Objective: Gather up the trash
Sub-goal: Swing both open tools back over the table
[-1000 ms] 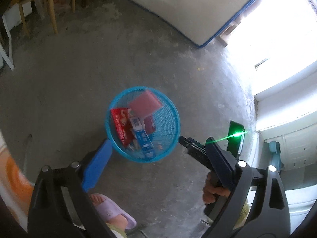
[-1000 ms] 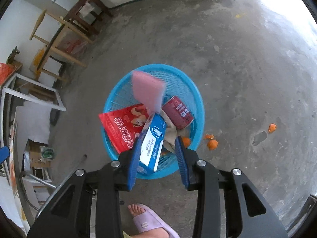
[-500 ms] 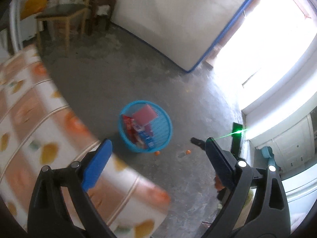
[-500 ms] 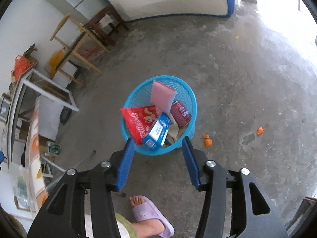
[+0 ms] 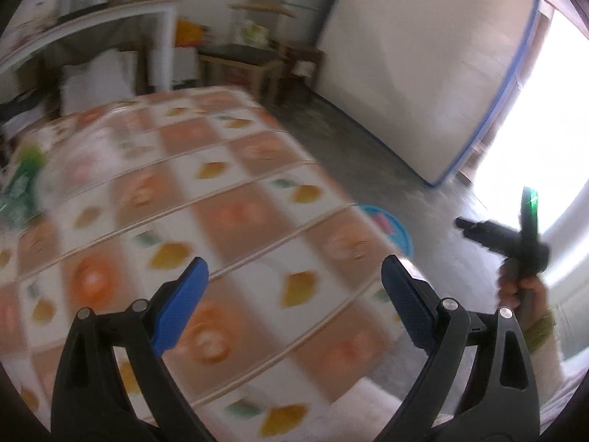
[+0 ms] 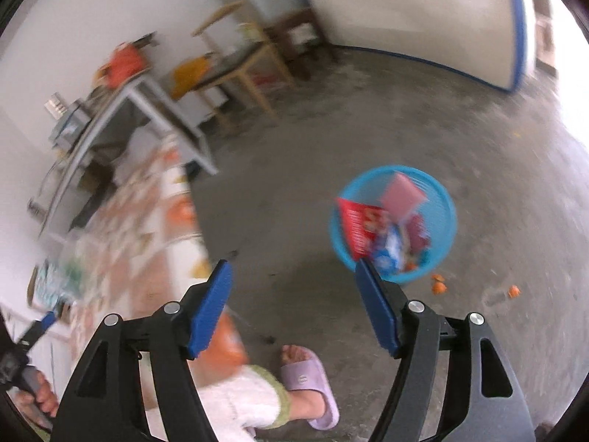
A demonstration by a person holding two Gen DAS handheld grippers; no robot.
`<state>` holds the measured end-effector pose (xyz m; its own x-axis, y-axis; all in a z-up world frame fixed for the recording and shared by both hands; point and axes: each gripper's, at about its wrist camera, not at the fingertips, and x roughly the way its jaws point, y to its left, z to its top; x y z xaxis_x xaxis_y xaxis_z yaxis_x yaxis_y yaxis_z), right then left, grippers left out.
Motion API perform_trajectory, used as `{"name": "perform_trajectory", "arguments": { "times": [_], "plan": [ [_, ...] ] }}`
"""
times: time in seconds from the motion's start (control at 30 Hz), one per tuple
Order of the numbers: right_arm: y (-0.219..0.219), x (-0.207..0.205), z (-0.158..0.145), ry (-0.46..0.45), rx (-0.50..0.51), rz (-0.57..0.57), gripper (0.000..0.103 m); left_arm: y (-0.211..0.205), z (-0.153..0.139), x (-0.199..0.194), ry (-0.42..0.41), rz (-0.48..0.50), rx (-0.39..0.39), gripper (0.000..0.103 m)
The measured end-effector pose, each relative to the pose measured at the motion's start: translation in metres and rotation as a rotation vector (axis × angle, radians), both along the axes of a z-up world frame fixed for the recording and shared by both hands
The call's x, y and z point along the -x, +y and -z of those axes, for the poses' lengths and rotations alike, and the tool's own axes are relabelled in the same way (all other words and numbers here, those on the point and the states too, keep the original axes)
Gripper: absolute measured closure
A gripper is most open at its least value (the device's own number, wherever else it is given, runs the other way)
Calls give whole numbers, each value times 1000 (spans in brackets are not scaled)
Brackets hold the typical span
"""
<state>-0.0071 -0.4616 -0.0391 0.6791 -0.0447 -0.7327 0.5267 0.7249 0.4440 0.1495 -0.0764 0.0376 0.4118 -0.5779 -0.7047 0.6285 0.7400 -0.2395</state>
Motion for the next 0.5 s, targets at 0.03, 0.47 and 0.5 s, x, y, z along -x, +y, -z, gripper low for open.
{"name": "perform_trajectory", "arguments": {
  "times": [0.03,0.47,0.5],
  "plan": [
    [7,-10,-8,-7,4,-31,35,14,2,2,-9,-27,5,12],
    [150,-155,-59,-38,-105,-451,35,146,13,-12,-21,-340,94,12],
    [162,-162,-60,-32,-104,-477,35,157,14,-14,-23,-366,103,12]
  ]
}}
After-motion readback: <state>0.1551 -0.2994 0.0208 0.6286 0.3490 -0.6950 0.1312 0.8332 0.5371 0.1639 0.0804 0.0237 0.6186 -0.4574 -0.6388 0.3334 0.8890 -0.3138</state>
